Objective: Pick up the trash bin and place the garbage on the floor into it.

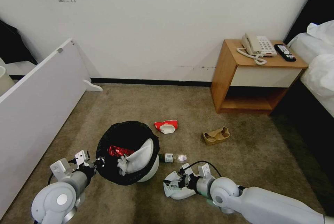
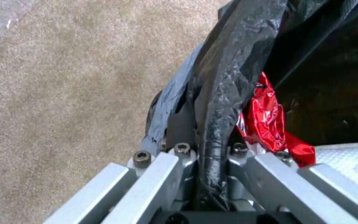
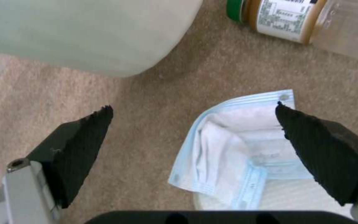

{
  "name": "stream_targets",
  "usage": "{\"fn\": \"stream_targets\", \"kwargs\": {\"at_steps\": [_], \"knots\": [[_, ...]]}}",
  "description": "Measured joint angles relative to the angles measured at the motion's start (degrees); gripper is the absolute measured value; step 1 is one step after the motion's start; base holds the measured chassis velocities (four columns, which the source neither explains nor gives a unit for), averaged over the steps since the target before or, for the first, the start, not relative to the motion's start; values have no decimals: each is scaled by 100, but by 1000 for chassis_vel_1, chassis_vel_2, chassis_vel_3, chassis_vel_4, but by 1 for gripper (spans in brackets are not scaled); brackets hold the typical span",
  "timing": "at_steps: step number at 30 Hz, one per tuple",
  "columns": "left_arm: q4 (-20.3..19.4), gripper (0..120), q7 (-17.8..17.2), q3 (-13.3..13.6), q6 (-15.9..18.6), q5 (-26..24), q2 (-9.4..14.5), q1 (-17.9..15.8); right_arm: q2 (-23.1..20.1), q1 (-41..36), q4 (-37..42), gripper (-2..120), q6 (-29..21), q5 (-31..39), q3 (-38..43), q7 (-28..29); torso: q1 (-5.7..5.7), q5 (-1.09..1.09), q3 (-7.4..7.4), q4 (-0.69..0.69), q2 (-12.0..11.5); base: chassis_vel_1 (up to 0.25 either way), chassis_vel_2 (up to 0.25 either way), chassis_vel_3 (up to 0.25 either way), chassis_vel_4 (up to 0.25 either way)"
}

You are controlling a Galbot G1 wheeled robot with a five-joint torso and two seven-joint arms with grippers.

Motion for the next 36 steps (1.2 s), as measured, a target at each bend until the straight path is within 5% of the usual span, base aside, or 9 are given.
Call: {"fn": "stream_targets", "kwargs": {"at_steps": [36], "knots": [[137,1,43,17,-11,32,-37,-72,1,-126,-118,100,-306,593,101,439,0,0,0,0,0,0,0,0,0]]}}
